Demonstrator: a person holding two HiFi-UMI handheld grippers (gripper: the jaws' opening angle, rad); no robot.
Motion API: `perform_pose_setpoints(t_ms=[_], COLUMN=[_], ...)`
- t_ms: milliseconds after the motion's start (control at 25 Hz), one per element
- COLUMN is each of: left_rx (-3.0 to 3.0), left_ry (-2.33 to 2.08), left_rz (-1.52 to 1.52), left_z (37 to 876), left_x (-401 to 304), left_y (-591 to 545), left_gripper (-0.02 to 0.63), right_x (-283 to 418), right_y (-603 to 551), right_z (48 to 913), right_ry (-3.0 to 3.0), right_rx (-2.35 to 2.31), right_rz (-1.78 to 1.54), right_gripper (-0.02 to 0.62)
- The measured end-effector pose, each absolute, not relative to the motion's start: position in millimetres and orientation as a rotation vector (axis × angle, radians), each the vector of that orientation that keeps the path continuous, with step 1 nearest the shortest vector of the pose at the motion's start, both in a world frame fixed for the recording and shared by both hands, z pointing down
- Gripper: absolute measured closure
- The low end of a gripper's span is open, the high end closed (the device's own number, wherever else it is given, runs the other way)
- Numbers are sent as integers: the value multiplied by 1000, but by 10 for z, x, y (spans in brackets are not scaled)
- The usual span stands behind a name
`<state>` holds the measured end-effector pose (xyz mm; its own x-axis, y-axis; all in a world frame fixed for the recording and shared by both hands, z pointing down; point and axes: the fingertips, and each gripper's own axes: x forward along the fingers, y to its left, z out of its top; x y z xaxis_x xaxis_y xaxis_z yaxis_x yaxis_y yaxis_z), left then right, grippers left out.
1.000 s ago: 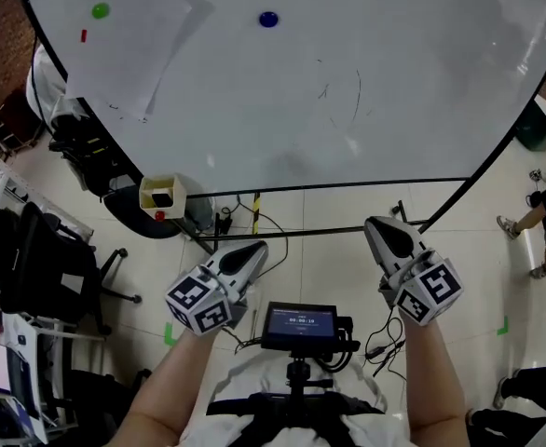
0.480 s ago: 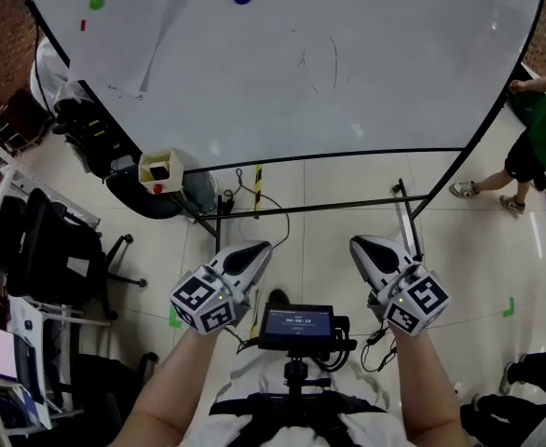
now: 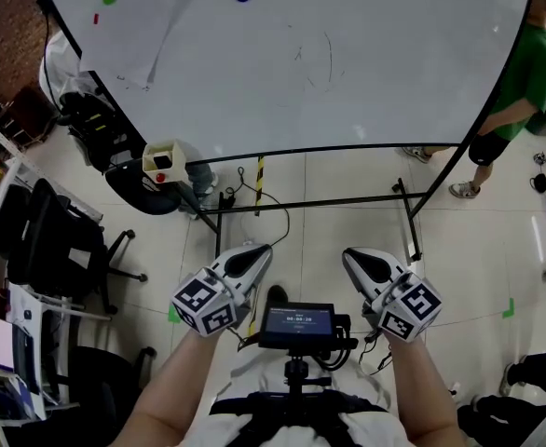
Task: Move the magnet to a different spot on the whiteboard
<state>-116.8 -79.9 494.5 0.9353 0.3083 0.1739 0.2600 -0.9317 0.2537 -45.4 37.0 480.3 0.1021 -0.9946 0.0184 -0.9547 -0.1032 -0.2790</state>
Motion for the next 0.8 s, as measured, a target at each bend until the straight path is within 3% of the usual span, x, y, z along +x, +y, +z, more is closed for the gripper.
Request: perform_pose_setpoints(t_ms=[800], left_rx=[2872], left_ry=[396], left_rz=[315], left_z=[4957], left_x=[-1559], left_y=[-572], left_gripper=[574], right_x=[-804], right_y=[579], right_z=[4790], right_ry=[1967], right_rx=[-2137], right_rz=[-287], right_gripper=[561])
